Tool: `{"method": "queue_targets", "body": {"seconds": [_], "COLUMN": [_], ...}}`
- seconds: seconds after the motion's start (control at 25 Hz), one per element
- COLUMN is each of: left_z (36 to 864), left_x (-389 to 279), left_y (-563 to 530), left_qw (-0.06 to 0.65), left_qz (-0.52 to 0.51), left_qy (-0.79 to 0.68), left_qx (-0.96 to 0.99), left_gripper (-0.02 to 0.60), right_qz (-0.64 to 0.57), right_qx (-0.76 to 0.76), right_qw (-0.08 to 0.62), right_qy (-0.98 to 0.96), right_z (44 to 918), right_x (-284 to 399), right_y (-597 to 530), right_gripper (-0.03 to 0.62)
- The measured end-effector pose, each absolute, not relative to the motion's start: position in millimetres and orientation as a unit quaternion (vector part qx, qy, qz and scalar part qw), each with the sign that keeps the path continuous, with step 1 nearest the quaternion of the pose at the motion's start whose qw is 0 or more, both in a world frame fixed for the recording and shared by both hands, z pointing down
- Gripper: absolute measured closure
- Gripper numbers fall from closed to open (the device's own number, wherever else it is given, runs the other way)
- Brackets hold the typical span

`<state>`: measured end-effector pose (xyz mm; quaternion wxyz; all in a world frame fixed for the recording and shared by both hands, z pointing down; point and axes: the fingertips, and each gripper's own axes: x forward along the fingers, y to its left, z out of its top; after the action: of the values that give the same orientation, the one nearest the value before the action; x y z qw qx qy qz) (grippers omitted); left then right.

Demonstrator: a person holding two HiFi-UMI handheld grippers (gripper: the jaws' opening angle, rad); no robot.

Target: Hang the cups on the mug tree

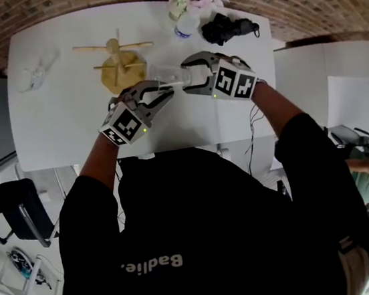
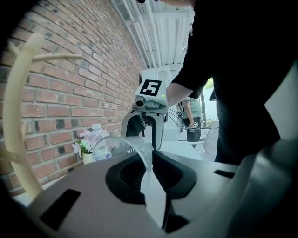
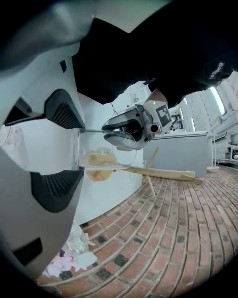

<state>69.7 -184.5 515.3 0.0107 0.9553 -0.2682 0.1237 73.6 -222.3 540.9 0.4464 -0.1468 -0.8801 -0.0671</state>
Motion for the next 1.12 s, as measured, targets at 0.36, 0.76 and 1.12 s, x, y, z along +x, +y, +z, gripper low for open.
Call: {"method": "queue_targets", "body": {"seconds": [0.36, 0.76, 1.12], "left_z": [532, 545, 548], "left_x": [53, 28, 9], "left_y": [-210, -220, -219], "left_qw": [0.090, 0.181, 0.225], "left_qz": [0.076, -0.019, -0.066], "left_qy": [-0.336, -0.379, -0.379], "left_qx": [0.934, 0.907, 0.895], "left_gripper": [0.519, 0.479, 0.463], "right_qz": [-0.098, -0.119, -0.096], "right_qx": [-0.093, -0.064, -0.056], "right_qw": [0.539, 0.620, 0.622], "right_qy": [-0.831, -0.773, -0.775], "right_z": [551, 552, 549], "right_x": [66, 50, 32], "right_y": [-244, -249, -248], "right_gripper": [0.301, 0.301, 0.303]}}
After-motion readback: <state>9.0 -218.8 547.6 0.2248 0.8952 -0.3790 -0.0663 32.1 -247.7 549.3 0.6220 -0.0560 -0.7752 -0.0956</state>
